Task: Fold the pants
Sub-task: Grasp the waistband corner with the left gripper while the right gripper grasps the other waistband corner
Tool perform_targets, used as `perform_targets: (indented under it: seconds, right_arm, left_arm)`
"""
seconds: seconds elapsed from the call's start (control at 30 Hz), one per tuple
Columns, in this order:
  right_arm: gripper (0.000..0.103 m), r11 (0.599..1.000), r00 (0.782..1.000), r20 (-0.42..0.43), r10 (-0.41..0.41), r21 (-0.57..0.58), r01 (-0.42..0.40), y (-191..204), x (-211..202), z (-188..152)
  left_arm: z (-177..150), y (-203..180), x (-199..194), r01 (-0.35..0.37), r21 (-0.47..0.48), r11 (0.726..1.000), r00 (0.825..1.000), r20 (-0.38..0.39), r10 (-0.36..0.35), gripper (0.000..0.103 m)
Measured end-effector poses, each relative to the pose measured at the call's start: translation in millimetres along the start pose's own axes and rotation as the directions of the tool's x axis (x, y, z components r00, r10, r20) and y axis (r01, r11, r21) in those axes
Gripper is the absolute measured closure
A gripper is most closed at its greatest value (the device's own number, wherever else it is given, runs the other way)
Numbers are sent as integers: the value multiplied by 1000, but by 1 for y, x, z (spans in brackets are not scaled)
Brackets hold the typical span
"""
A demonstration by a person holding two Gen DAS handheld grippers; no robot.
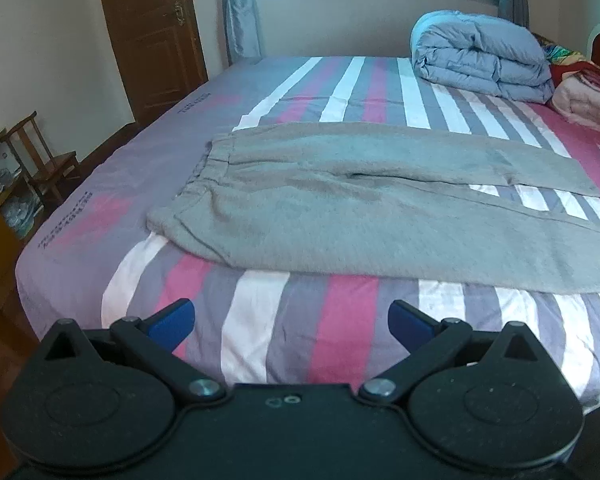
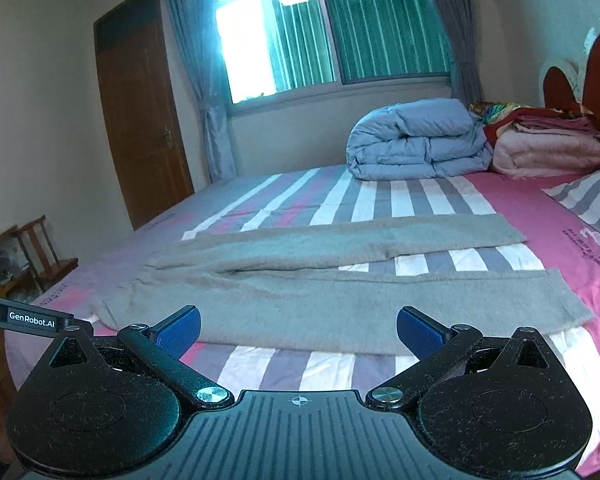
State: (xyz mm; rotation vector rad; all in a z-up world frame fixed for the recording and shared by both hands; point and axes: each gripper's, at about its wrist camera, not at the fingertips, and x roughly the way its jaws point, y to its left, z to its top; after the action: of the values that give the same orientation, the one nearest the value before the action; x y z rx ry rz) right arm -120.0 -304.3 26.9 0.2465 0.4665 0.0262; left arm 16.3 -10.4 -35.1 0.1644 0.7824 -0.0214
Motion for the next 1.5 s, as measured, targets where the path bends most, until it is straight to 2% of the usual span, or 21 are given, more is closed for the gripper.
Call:
perform_targets:
  seconds: [0.07,0.2,0.33,0.47,0.6,0.63,0.67,0.73,0.77,0.83,0.93,0.97,1.03,1.17,1.27,1.4,1.43,1.47,1.5]
  right_arm:
    - [0,999,1000,-10,10,-34,-10,0,15,10]
    - [0,993,998,-22,54,-104,-56,0,51,34]
    - [0,975,995,-50,81,-201,-89,0,105,61]
    - [0,960,992,-103,74,-261,-99,-5,169,83]
    - [0,936,973,-201,117,-306,-176,-12,237,99]
    - [0,932,963,-231,135,-300,-203,-13,257,103]
    - [0,929,955,-256,152,-292,-226,-14,275,105]
    - [0,927,937,-302,175,-270,-260,-15,313,113]
    - [0,927,930,-321,177,-264,-268,-14,330,118]
    - [0,921,923,-344,172,-277,-274,-10,368,124]
    - [0,904,913,-375,162,-314,-290,-2,419,131]
    - [0,896,909,-384,159,-331,-296,0,432,131]
    - [0,877,903,-402,149,-368,-309,4,467,131]
    - [0,864,886,-442,141,-382,-329,3,528,130]
    - [0,867,878,-455,148,-367,-336,0,570,133]
    - [0,865,856,-496,148,-355,-355,-2,611,133]
    - [0,859,849,-510,140,-363,-360,-3,621,129]
    - [1,854,840,-525,135,-369,-367,-1,628,126]
    - [17,848,822,-553,137,-364,-386,-1,635,122]
  left_arm:
    - [13,-1,11,-5,21,1000,1000,4,5,6]
    - [48,8,45,31,45,999,999,-19,-30,6]
    - [84,23,84,35,35,999,999,-40,-34,8]
    - [114,41,130,19,18,1000,997,-72,-17,9]
    - [145,65,187,-10,7,1000,992,-126,11,11]
    - [151,73,201,-21,-2,1000,989,-147,21,17]
    - [159,80,218,-27,-19,999,985,-173,24,32]
    - [174,95,251,-7,-76,997,974,-228,-11,47]
    - [181,103,267,-2,-118,993,966,-255,-28,50]
    - [191,120,298,-20,-199,980,957,-286,-39,50]
    - [204,128,336,-81,-180,980,954,-299,24,41]
    - [209,130,347,-99,-172,980,956,-291,46,32]
    - [217,136,368,-105,-174,979,957,-284,52,22]
    - [228,136,415,-104,-122,987,949,-309,62,23]
    - [229,143,443,-67,-151,986,945,-327,14,24]
    - [223,151,458,4,-203,979,959,-276,-61,26]
    - [221,152,458,14,-202,979,961,-267,-69,29]
    - [219,152,456,23,-204,979,964,-255,-76,36]
    - [218,153,453,30,-203,979,967,-242,-80,42]
